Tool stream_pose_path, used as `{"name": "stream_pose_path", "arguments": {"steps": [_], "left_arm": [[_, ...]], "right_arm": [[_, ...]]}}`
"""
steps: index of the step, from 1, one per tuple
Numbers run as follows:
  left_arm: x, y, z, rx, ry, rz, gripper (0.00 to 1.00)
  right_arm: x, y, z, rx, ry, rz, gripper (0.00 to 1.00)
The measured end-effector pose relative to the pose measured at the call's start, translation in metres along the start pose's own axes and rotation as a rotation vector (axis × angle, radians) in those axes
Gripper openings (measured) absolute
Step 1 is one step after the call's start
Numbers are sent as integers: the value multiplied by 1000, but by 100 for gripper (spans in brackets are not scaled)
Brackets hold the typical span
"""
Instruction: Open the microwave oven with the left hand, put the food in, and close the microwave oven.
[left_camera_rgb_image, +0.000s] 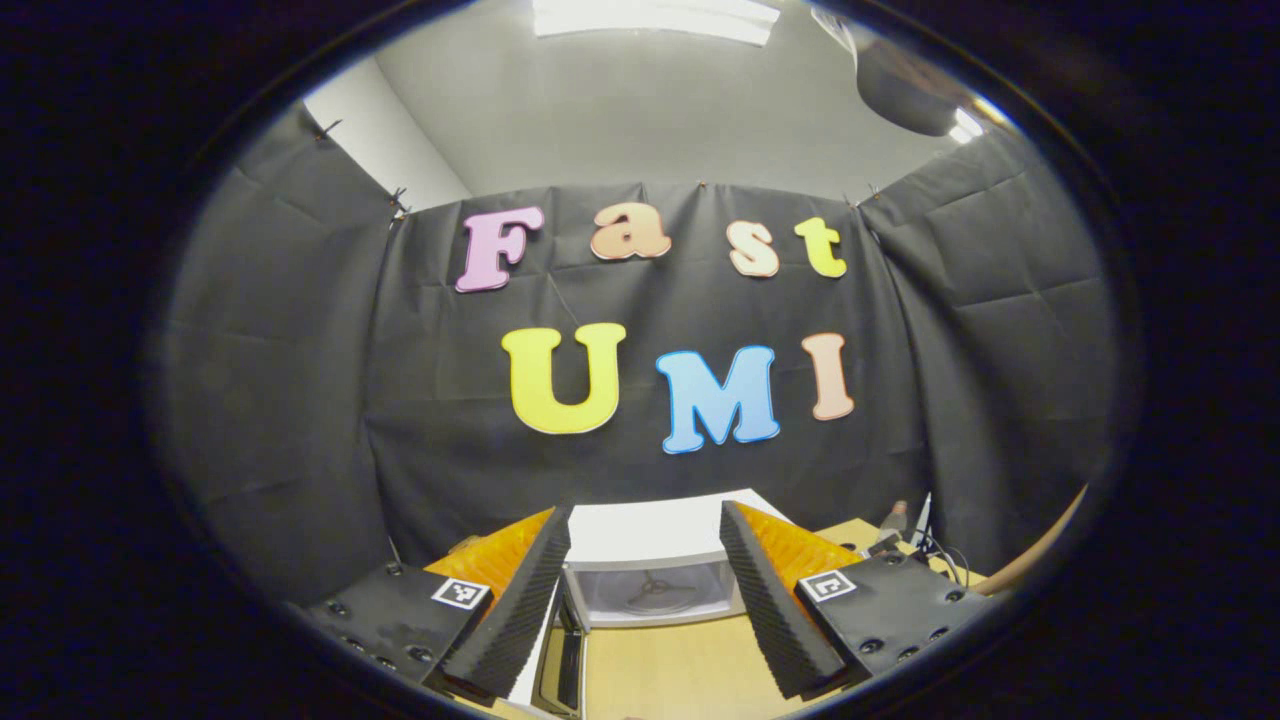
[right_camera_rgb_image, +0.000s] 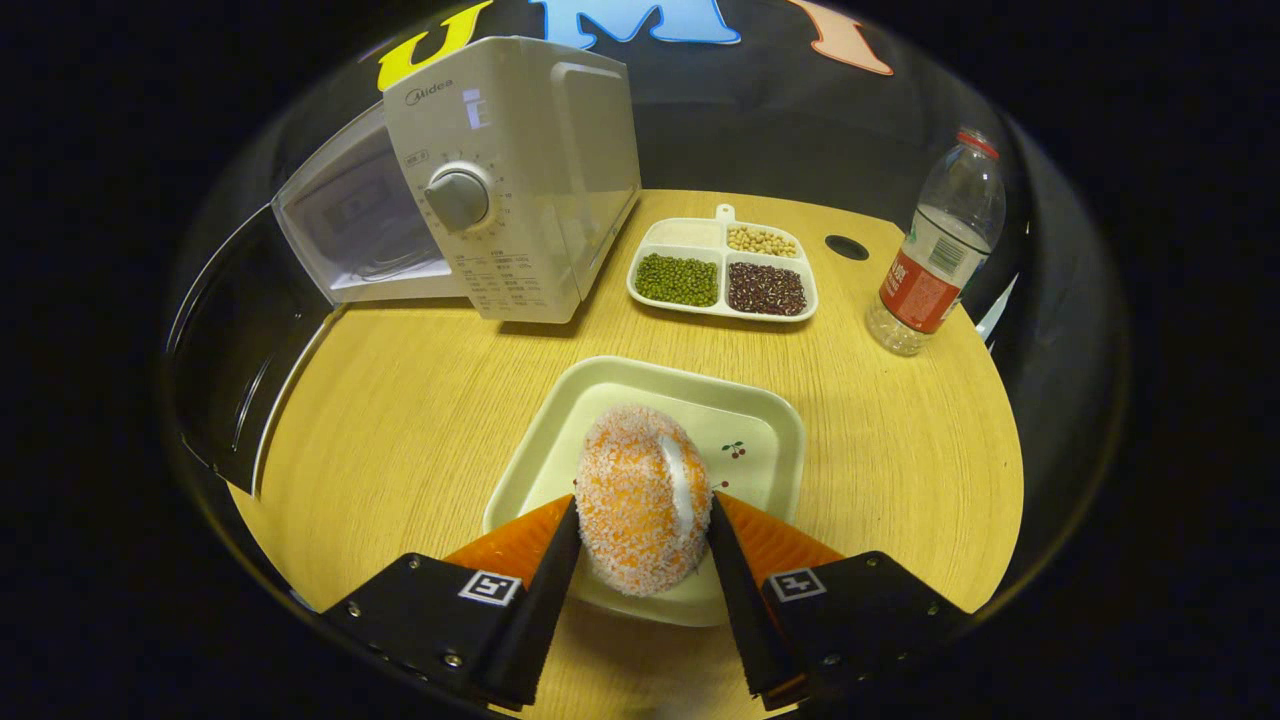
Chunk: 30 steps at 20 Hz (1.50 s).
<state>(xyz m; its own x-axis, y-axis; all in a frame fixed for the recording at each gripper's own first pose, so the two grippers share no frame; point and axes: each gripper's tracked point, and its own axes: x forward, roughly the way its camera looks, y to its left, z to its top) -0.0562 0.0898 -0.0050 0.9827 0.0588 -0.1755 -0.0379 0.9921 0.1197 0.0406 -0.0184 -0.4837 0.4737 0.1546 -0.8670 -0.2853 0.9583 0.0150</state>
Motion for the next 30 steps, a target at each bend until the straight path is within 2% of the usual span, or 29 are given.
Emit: {"name": "stream_pose_path", "arguments": {"steps": [2,5,6,11,13,14,15,21,23,26,30], "left_arm": [[-1,-2,-1,-1,4,14,96],[-3,-8,3,-4,-9,9,99],[-4,-9,5,-5,-14,4,99],[-17,0,15,7,-48,-11,99],[-26,10,11,-4,-47,-21,96],[-31,20,8,-6,-44,-18,99],[-38,29,6,-12,-40,-15,94],[-72,87,-1,-47,-48,-14,98],[-81,105,-4,-61,-51,-20,99],[-93,123,-2,-62,-62,-48,96],[-98,140,3,-52,-70,-53,96]], "right_arm": [[-9,2,10,-34,-37,8,63],[-28,16,24,-111,-86,31,60],[-37,24,27,-129,-98,42,63],[-77,66,41,-251,-175,48,63],[-92,84,47,-333,-219,24,63],[-99,92,50,-381,-246,5,63],[-106,101,54,-425,-270,-14,62],[-131,153,71,-609,-374,-129,62],[-131,167,75,-652,-386,-163,62],[-135,182,88,-706,-419,-224,63],[-139,197,104,-792,-457,-271,63]]}}
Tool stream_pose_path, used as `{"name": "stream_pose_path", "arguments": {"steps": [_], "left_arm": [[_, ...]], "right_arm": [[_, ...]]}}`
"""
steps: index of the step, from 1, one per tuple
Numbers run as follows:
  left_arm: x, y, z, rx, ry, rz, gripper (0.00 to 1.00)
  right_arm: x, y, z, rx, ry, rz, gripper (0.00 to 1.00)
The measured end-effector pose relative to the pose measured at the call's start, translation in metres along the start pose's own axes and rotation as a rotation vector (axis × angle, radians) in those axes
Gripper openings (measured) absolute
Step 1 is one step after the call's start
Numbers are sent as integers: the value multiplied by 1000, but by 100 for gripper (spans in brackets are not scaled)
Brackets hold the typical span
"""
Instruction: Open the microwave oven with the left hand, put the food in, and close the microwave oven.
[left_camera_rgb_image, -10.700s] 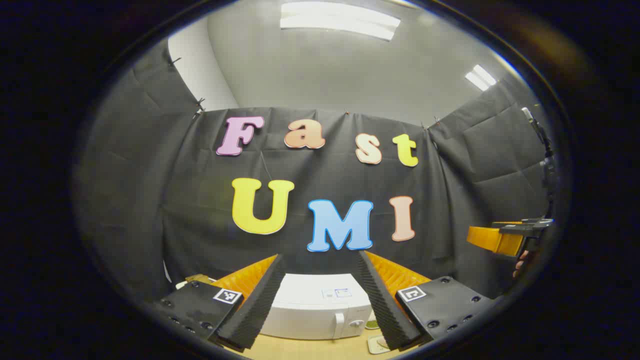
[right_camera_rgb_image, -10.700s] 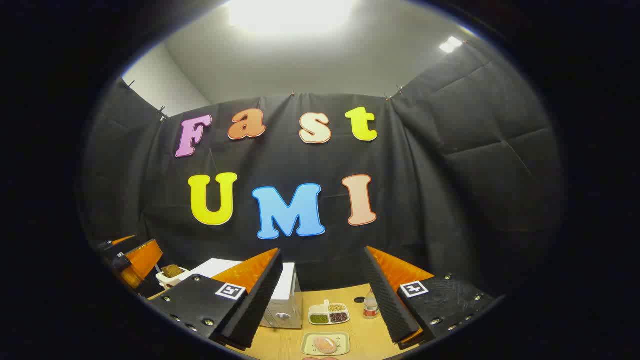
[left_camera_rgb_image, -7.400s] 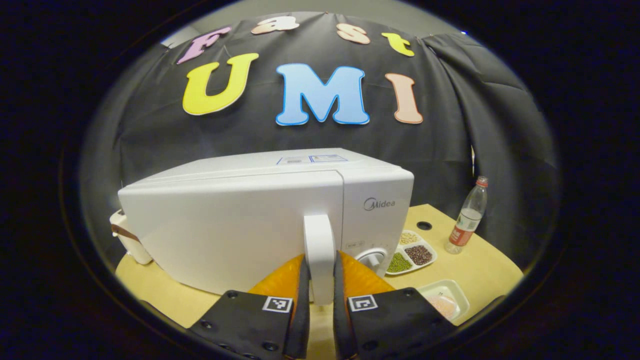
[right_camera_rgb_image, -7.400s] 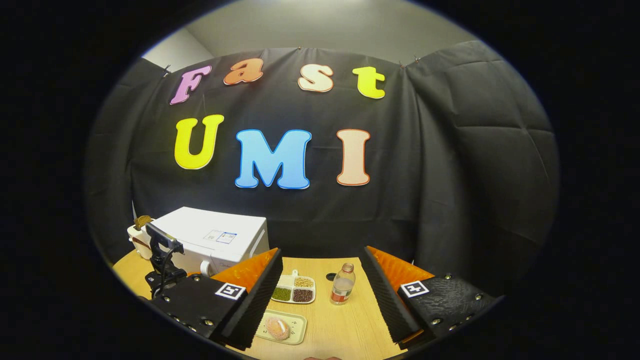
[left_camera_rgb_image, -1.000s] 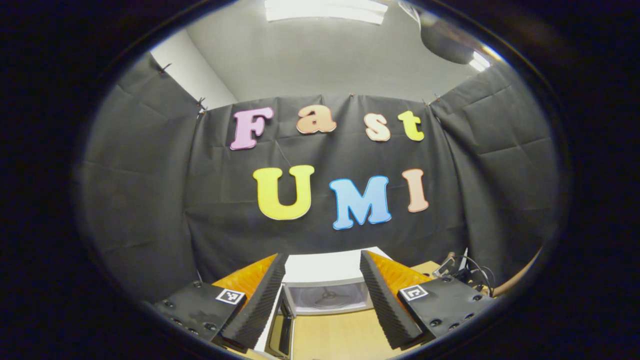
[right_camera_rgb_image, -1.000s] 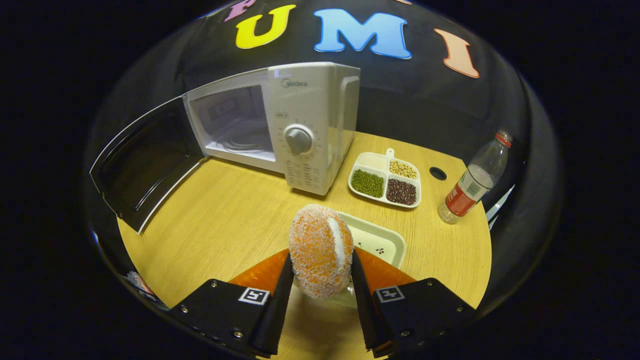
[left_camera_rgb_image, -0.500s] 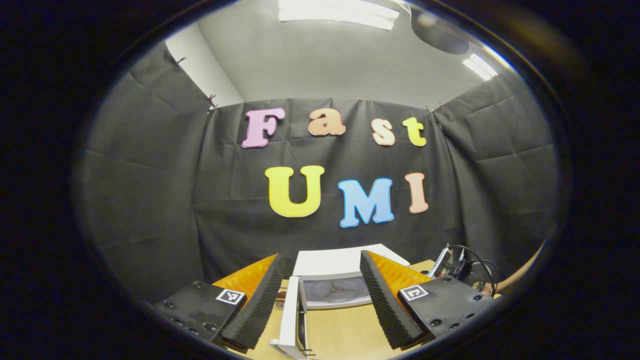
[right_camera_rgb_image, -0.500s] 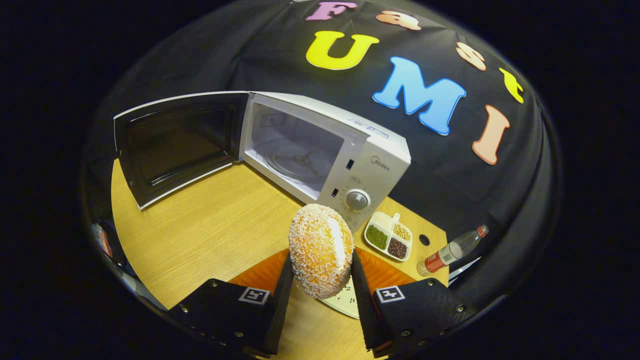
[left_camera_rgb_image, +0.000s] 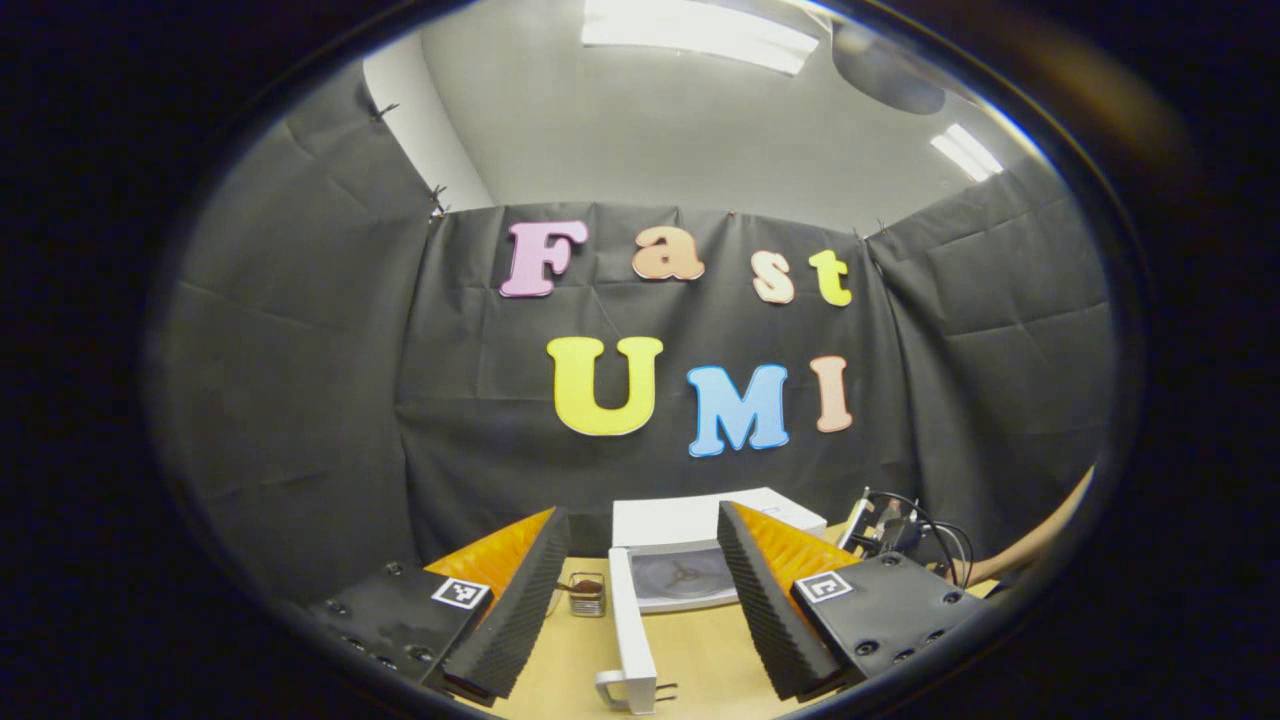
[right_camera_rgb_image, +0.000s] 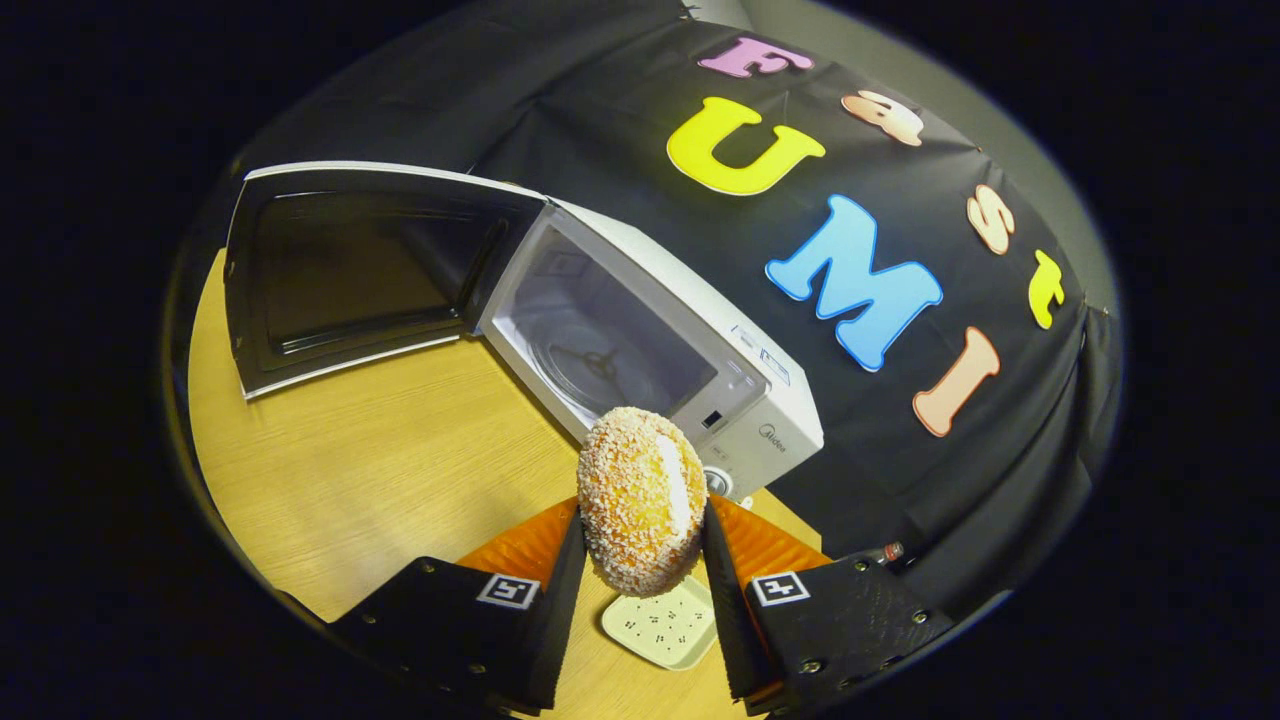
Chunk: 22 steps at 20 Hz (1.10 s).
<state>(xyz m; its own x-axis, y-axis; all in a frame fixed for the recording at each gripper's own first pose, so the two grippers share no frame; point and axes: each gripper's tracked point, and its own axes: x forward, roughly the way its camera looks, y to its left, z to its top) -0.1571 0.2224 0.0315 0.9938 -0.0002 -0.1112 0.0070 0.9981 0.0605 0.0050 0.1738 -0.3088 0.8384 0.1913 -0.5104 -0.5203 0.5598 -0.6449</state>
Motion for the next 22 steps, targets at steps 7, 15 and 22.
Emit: {"name": "stream_pose_path", "arguments": {"steps": [7,15,22], "left_arm": [[12,14,2,27,-1,46,96],[18,19,-13,124,67,129,99],[19,20,-26,124,117,192,99]], "right_arm": [[21,4,28,-320,-98,-42,63],[84,22,45,-496,-163,-16,63],[145,26,59,-581,-199,-48,63]]}}
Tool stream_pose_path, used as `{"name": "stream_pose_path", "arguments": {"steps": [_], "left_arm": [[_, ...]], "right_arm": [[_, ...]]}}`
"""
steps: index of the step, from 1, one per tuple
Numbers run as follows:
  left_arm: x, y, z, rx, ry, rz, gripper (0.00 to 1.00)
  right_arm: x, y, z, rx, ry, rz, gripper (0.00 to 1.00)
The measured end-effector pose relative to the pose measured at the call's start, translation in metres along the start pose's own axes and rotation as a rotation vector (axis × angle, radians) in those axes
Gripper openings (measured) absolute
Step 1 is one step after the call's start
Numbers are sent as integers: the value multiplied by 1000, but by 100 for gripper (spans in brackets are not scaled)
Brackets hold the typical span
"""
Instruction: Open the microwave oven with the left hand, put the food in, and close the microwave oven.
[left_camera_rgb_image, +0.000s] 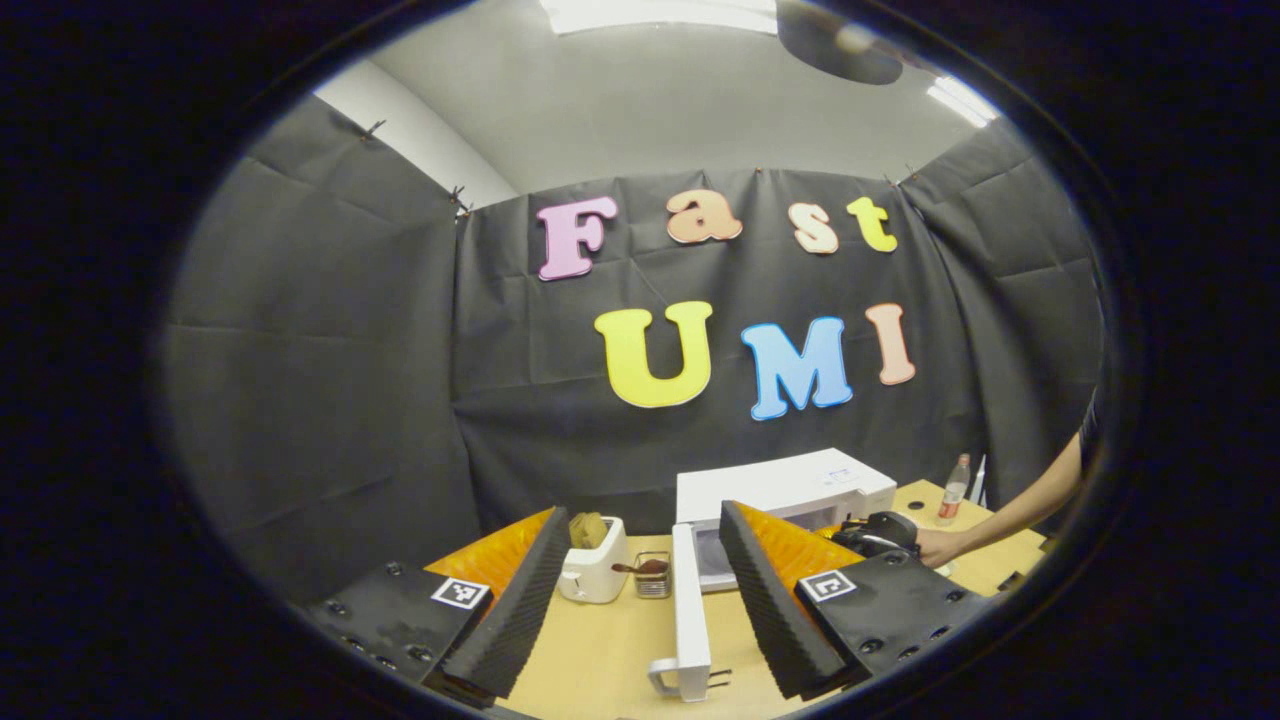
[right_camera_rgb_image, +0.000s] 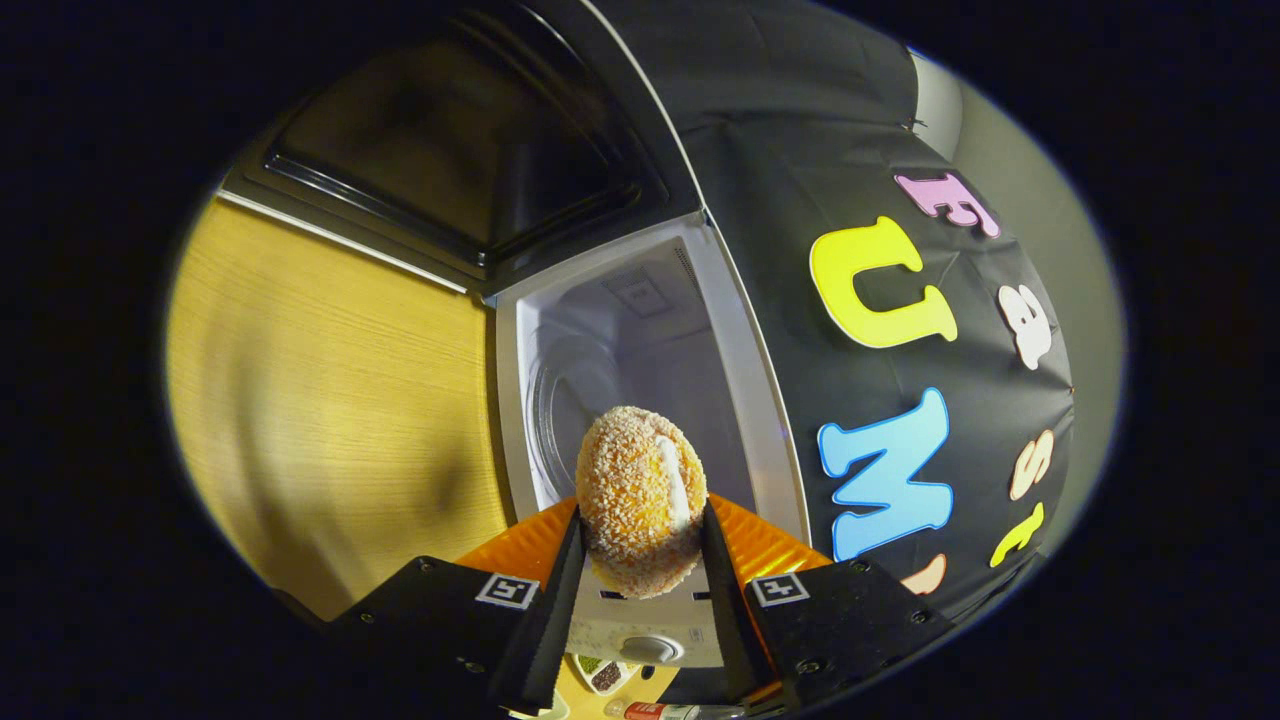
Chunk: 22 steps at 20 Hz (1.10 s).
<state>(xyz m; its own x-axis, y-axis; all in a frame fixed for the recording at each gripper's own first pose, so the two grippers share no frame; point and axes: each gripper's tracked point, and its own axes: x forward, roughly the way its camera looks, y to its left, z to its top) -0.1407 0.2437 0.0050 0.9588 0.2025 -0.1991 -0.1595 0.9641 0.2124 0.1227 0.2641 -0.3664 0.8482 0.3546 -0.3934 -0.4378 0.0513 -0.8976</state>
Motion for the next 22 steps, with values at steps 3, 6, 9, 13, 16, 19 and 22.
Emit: {"name": "stream_pose_path", "arguments": {"steps": [3,6,9,13,16,19,22], "left_arm": [[10,-1,1,14,18,10,99],[19,-8,-8,19,47,-1,99],[28,-16,-21,20,80,-25,99],[41,-18,-29,7,101,-25,100],[38,-17,-33,0,104,-2,99],[35,-13,-37,-9,118,23,99],[36,-14,-37,-15,114,31,97]], "right_arm": [[33,6,-1,-37,1,-1,63],[57,12,-6,-3,26,13,62],[77,14,-2,-9,22,14,63],[101,15,-3,-37,23,9,63],[117,14,-5,-31,39,12,63],[126,18,-3,-5,39,43,63],[119,19,0,32,33,52,99]]}}
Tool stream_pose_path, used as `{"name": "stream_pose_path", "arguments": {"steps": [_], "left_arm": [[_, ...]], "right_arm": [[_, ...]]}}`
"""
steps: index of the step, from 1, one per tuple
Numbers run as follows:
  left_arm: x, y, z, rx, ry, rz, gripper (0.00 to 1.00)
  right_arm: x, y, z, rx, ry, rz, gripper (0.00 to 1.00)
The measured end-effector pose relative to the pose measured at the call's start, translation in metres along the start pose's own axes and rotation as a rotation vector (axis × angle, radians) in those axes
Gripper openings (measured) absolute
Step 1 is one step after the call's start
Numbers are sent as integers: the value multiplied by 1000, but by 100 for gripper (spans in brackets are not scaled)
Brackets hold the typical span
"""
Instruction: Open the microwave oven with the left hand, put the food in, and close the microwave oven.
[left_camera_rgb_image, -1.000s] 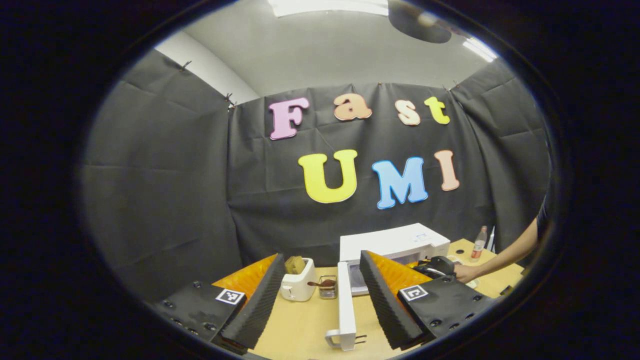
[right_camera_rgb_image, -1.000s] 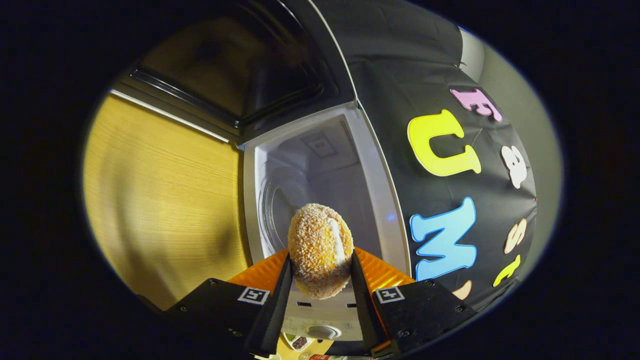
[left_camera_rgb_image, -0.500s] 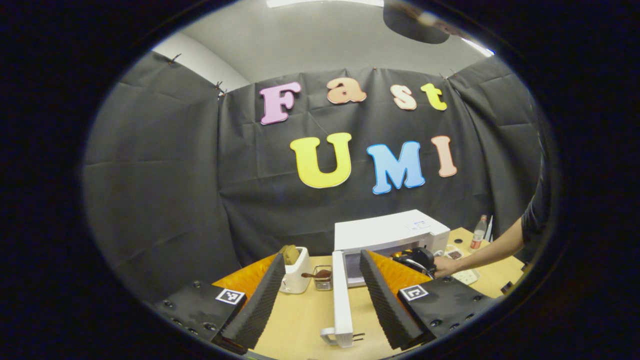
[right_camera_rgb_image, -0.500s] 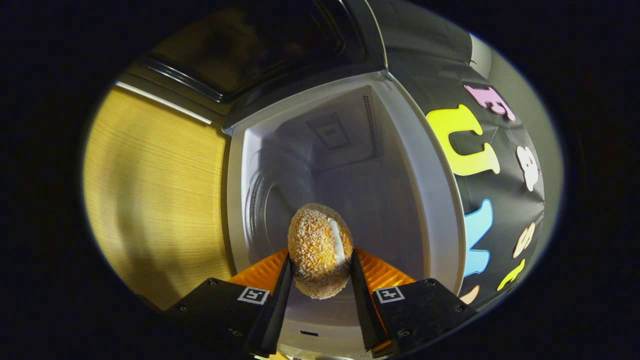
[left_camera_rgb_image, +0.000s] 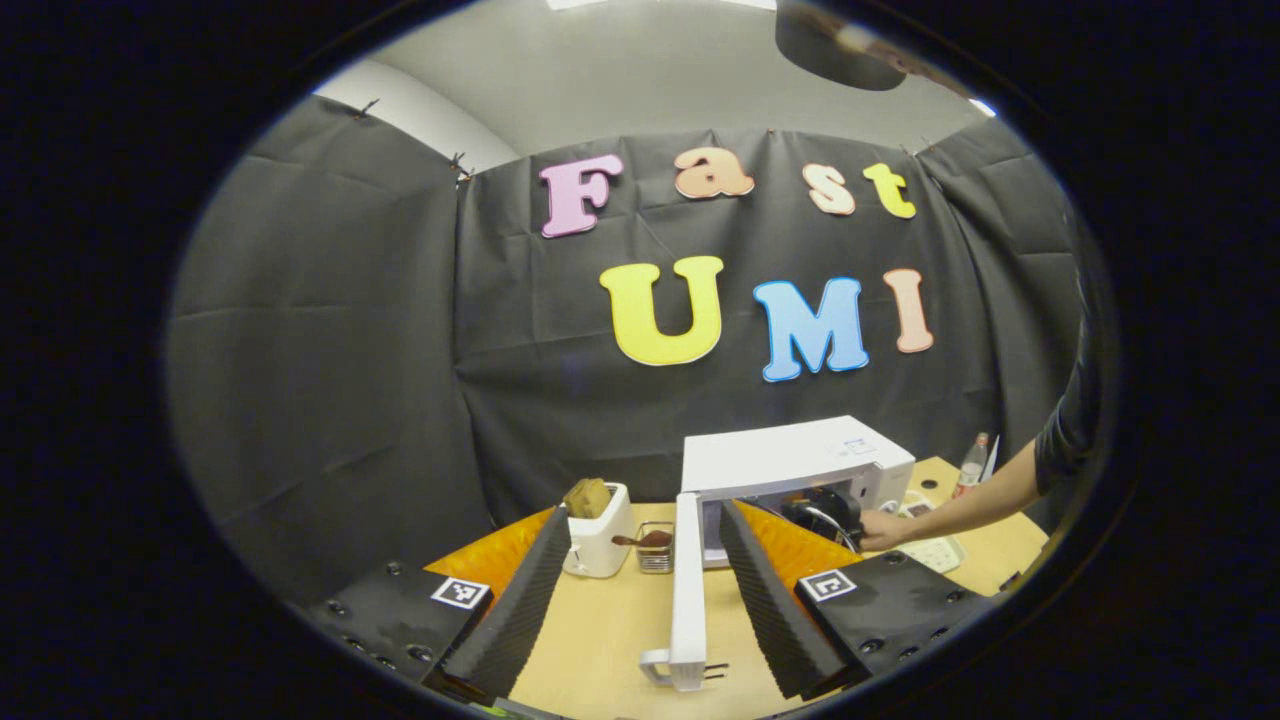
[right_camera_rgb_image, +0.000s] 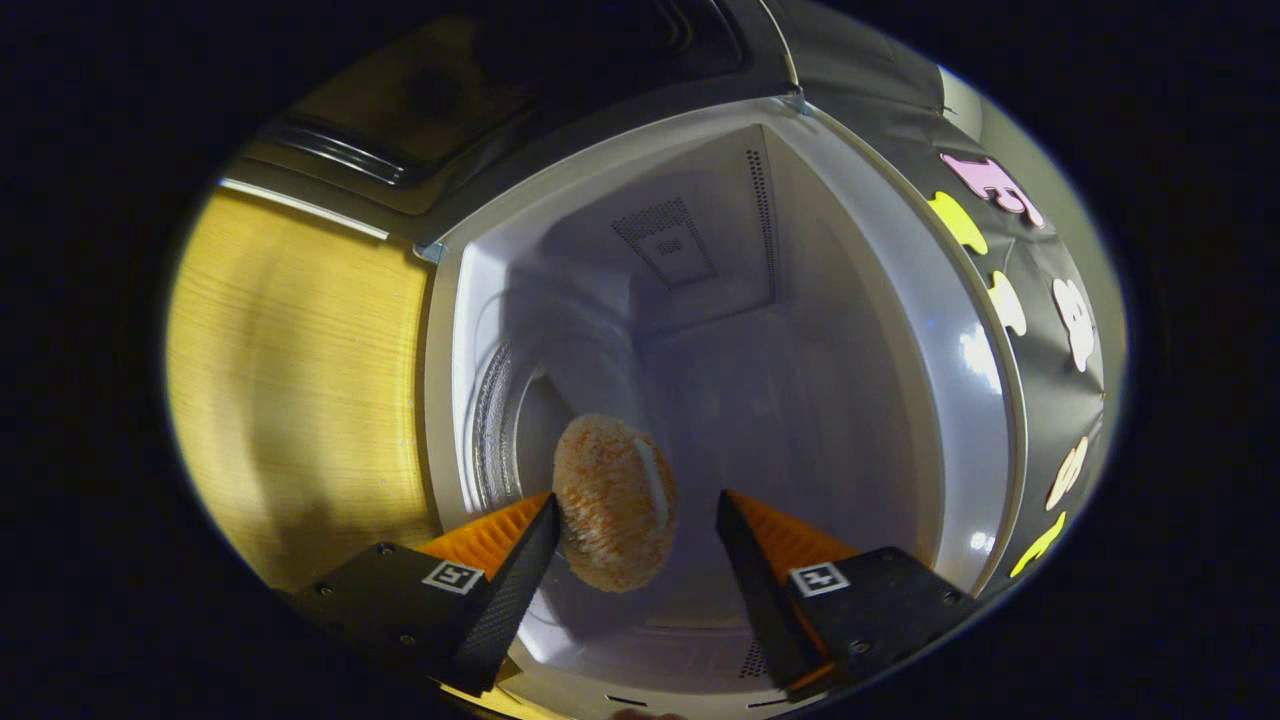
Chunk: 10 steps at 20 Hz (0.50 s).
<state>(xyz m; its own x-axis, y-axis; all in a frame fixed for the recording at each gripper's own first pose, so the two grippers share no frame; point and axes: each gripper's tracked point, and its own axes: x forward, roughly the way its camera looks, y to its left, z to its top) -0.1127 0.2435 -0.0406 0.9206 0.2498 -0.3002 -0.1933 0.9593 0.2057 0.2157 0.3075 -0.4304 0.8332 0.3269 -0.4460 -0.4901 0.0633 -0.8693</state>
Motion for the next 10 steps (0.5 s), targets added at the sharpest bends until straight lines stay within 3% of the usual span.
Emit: {"name": "stream_pose_path", "arguments": {"steps": [10], "left_arm": [[21,-27,19,-32,-70,-87,100]], "right_arm": [[-82,3,3,218,-65,70,97]]}}
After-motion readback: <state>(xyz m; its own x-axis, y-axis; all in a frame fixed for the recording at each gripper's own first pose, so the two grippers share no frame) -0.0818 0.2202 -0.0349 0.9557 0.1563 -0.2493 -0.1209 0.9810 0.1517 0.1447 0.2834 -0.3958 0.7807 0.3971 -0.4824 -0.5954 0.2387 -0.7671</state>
